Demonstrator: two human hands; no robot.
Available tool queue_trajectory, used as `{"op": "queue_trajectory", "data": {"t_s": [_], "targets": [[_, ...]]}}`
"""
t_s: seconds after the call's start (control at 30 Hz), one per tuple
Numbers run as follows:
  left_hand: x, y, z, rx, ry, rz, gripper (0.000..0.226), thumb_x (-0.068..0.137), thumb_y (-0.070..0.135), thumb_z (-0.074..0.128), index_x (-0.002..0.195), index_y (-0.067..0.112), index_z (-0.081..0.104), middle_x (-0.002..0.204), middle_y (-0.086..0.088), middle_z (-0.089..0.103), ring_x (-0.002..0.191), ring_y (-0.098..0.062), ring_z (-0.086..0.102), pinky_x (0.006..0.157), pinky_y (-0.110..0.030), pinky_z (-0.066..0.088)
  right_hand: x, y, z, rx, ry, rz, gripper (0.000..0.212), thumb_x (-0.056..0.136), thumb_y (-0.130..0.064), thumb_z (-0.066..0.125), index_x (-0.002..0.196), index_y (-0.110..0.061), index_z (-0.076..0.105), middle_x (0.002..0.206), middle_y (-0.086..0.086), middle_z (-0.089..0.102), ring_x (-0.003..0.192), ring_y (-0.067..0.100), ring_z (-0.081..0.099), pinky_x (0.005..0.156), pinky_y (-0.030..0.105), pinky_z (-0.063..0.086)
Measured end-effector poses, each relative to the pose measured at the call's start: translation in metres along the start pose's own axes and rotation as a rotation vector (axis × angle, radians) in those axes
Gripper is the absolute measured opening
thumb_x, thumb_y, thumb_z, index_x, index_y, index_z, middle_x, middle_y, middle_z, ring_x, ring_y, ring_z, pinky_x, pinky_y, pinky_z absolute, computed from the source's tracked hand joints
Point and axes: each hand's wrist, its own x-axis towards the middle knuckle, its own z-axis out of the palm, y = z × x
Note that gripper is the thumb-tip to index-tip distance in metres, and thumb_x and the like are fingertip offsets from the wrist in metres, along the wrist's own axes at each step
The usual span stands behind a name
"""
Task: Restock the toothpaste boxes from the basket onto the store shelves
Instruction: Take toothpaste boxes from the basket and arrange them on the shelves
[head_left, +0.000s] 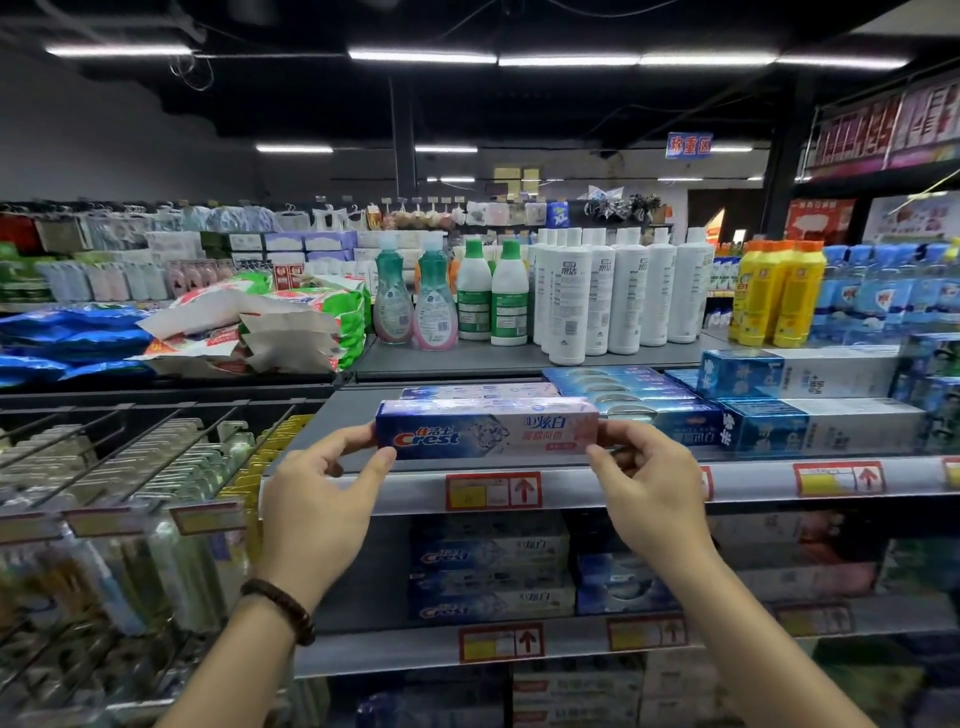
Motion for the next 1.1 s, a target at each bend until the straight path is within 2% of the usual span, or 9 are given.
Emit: {"op": "queue_trajectory", "data": {"t_s": [0.1, 0.17, 0.23, 0.33, 0.43, 0.53, 0.77, 0.97, 1.1], "targets": [[0.005, 0.000, 0.003, 0.102, 0.012, 0.047, 0.026, 0.088, 0.038, 0.082, 0.113, 0.043, 0.077, 0.102, 0.022, 0.069, 0.093, -0.006, 0.061, 0.083, -0.041, 0.056, 0.007, 0.003, -0.001, -0.092, -0.028, -0.028, 0.026, 0.094, -0.015, 0.077, 0.101, -0.039, 0.072, 0.092, -0.021, 0.073, 0.083, 0.000, 0.066, 0.074, 0.013, 0.053], [0.009, 0.001, 0.004, 0.134, 0.019, 0.076, 0.026, 0.088, 0.034, 0.083, 0.112, 0.042, 0.078, 0.098, 0.031, 0.065, 0.100, -0.012, 0.063, 0.093, -0.051, 0.054, 0.010, 0.004, 0.002, -0.151, -0.034, -0.051, 0.026, 0.094, -0.014, 0.077, 0.099, -0.039, 0.072, 0.092, -0.023, 0.071, 0.085, -0.002, 0.065, 0.073, 0.008, 0.048], [0.011, 0.002, 0.006, 0.147, 0.009, 0.085, 0.026, 0.088, 0.035, 0.082, 0.108, 0.049, 0.074, 0.096, 0.036, 0.062, 0.107, -0.013, 0.063, 0.098, -0.057, 0.050, 0.012, 0.007, 0.006, -0.194, -0.038, -0.068, 0.023, 0.094, -0.016, 0.076, 0.102, -0.037, 0.074, 0.096, -0.024, 0.070, 0.090, 0.002, 0.064, 0.082, 0.021, 0.054], [0.013, -0.001, 0.011, 0.138, 0.008, 0.075, 0.030, 0.089, 0.033, 0.082, 0.102, 0.056, 0.068, 0.093, 0.036, 0.065, 0.105, -0.011, 0.065, 0.097, -0.059, 0.050, 0.015, 0.010, 0.011, -0.242, -0.041, -0.059, 0.018, 0.095, -0.018, 0.076, 0.107, -0.031, 0.078, 0.098, -0.024, 0.066, 0.102, 0.011, 0.064, 0.097, 0.045, 0.055], [0.014, -0.005, 0.015, 0.154, 0.032, 0.086, 0.031, 0.088, 0.032, 0.083, 0.099, 0.055, 0.066, 0.088, 0.035, 0.065, 0.099, -0.009, 0.067, 0.096, -0.058, 0.050, 0.017, 0.012, 0.015, -0.255, -0.051, -0.058, 0.022, 0.096, -0.021, 0.075, 0.103, -0.041, 0.074, 0.097, -0.030, 0.064, 0.105, 0.012, 0.065, 0.099, 0.055, 0.052], [0.014, -0.009, 0.017, 0.197, 0.048, 0.086, 0.030, 0.087, 0.032, 0.084, 0.098, 0.054, 0.067, 0.083, 0.036, 0.061, 0.097, -0.012, 0.065, 0.096, -0.057, 0.046, 0.017, 0.016, 0.018, -0.243, -0.044, -0.062, 0.025, 0.096, -0.020, 0.075, 0.100, -0.045, 0.070, 0.098, -0.027, 0.068, 0.102, 0.012, 0.067, 0.099, 0.057, 0.051], [0.018, -0.019, 0.025, 0.239, 0.041, 0.076, 0.025, 0.086, 0.038, 0.084, 0.098, 0.054, 0.069, 0.087, 0.029, 0.066, 0.098, -0.010, 0.060, 0.092, -0.045, 0.034, 0.019, 0.029, 0.020, -0.254, -0.031, -0.027, 0.015, 0.096, -0.023, 0.074, 0.104, -0.035, 0.078, 0.100, -0.017, 0.075, 0.099, 0.014, 0.069, 0.101, 0.056, 0.051], [0.019, -0.021, 0.024, 0.296, 0.029, 0.068, 0.017, 0.089, 0.044, 0.080, 0.100, 0.052, 0.070, 0.088, 0.026, 0.066, 0.104, -0.010, 0.056, 0.087, -0.036, 0.020, 0.017, 0.026, 0.022, -0.260, -0.031, 0.001, 0.013, 0.096, -0.028, 0.074, 0.105, -0.037, 0.076, 0.098, -0.018, 0.074, 0.097, 0.013, 0.069, 0.100, 0.054, 0.051], [0.019, -0.021, 0.025, 0.315, 0.014, 0.056, 0.016, 0.091, 0.047, 0.077, 0.101, 0.053, 0.066, 0.088, 0.025, 0.065, 0.106, -0.010, 0.053, 0.088, -0.037, 0.019, 0.015, 0.024, 0.022, -0.272, -0.032, -0.010, 0.011, 0.097, -0.026, 0.074, 0.103, -0.033, 0.078, 0.084, -0.029, 0.062, 0.091, 0.012, 0.068, 0.100, 0.055, 0.049]]}}
